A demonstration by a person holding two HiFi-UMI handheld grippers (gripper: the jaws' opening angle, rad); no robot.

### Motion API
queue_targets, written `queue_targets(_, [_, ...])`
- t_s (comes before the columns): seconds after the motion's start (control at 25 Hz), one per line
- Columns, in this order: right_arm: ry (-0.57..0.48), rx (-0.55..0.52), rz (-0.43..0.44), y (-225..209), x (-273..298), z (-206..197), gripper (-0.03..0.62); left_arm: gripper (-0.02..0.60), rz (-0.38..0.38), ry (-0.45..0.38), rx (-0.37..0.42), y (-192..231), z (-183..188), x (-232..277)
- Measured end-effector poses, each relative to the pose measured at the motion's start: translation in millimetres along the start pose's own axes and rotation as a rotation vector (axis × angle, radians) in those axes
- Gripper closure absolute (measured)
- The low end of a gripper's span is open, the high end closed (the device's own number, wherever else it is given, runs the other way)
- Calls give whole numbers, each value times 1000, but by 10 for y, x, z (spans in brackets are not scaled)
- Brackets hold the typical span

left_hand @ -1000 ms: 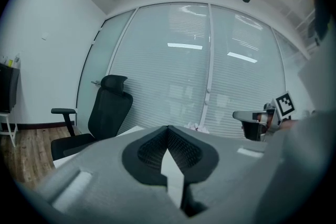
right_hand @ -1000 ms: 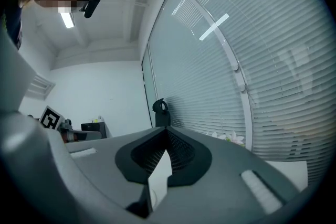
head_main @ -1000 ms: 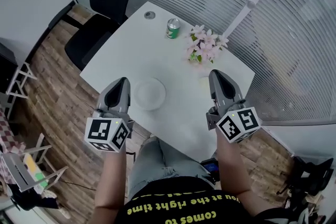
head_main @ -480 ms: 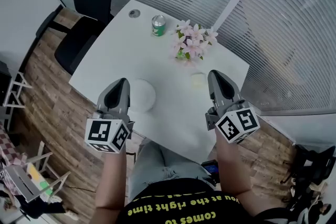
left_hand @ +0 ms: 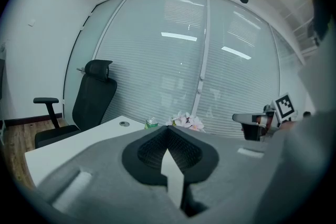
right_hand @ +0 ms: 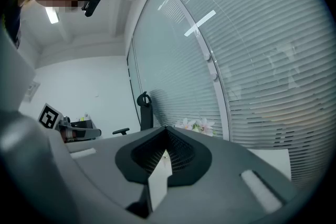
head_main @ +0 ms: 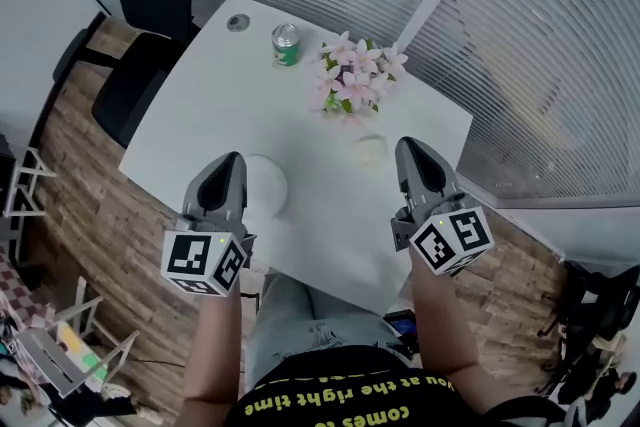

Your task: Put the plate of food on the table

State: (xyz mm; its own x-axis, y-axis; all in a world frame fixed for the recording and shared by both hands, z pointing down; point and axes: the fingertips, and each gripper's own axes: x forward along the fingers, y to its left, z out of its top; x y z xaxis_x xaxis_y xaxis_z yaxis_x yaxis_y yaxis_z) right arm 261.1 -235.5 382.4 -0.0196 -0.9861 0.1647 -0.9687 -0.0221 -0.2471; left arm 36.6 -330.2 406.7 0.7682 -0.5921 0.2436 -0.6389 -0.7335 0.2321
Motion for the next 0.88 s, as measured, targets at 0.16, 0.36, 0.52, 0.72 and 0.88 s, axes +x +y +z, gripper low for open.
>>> queue_targets(0.16, [16, 10, -18, -100, 22, -95, 588, 581, -11, 19, -5, -23, -78, 101])
queue_targets(0.36, [38, 14, -40, -202, 74, -242, 588, 581, -28, 40, -12, -43, -174, 201])
queue_targets(0.52, [58, 15, -58, -294, 108, -363, 586, 581, -35, 55, -18, -46, -244, 280])
queue_targets(0.72, [91, 15, -79, -384, 165, -554, 583, 581, -49, 72, -22, -66, -344, 371])
queue_targets(0.88, [127, 16, -87, -452, 251, -752, 557, 581, -48, 90, -28, -48, -441, 415])
